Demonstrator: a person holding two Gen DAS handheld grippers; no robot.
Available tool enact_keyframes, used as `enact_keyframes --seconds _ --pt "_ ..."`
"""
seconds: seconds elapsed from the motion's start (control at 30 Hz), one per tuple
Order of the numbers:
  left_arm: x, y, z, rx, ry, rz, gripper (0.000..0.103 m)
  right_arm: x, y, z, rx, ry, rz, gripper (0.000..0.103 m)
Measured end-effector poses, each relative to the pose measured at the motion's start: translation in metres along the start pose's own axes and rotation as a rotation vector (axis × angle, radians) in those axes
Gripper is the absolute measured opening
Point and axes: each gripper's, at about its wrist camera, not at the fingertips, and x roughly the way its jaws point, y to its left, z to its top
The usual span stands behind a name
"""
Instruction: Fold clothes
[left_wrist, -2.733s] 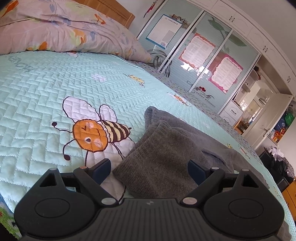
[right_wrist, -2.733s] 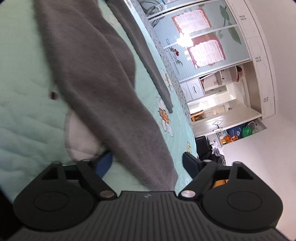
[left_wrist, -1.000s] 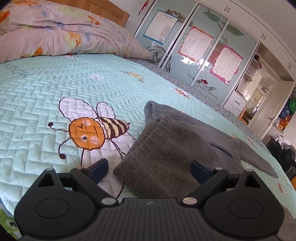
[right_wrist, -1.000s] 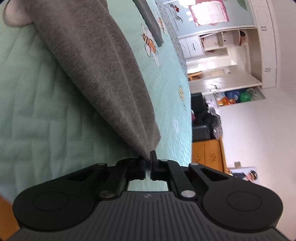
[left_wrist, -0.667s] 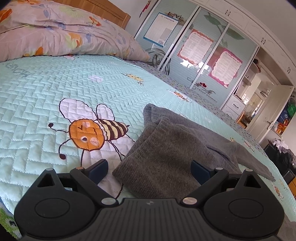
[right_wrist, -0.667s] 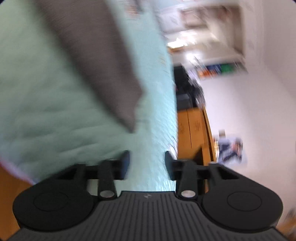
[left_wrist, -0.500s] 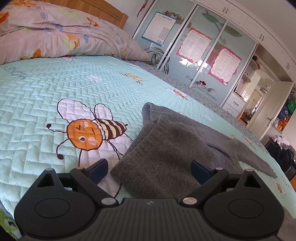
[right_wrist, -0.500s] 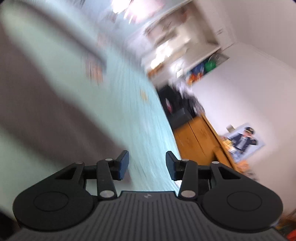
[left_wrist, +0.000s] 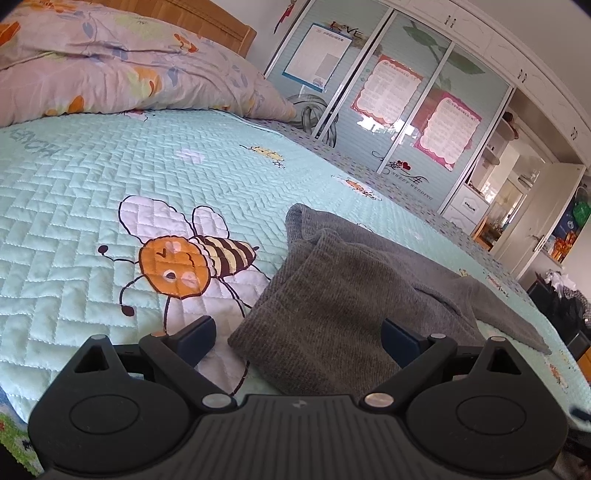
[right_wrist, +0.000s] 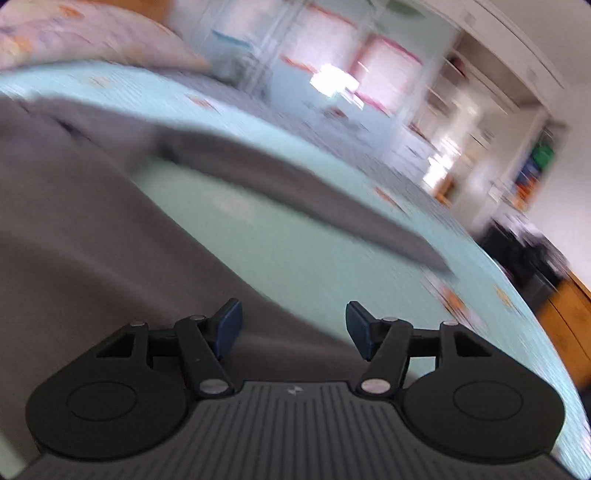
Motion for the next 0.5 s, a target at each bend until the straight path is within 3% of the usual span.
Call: enact_keyframes --seconds 0.07,0.17,0.27,0.3,0.33,0.4,0.5 --pt "0.002 0.000 0.001 -0.007 0.002 -0.003 0.098 0.001 -0.065 -0.030 0.151 0.037 -0.034 0.092" --pt "0.005 -0.001 0.001 -0.008 0.003 -0.004 0.100 0.006 -0.161 -0.073 0.359 0.115 -0.136 0.092" --pt "0.005 -0.001 0.001 -0.008 0.003 -0.006 0.100 0.001 -0.229 -0.118 0.508 0.185 -0.286 0.088" --pt "0.005 -0.001 0.001 -0.010 0.003 -0.007 0.100 -0.006 -0.241 -0.128 0.559 0.190 -0.315 0.083" --pt "0.005 -0.002 0.001 -0.007 0.002 -0.004 0.100 -0.014 -0.246 -0.131 0.583 0.178 -0.328 0.069" --pt "0.006 -0.004 0.000 0.004 0.002 0.005 0.100 -0.027 -0.236 -0.122 0.549 0.112 -0.314 0.066" --pt "0.006 -0.007 -0.002 0.026 0.001 0.016 0.100 -0.029 -0.199 -0.091 0.486 0.013 -0.211 0.068"
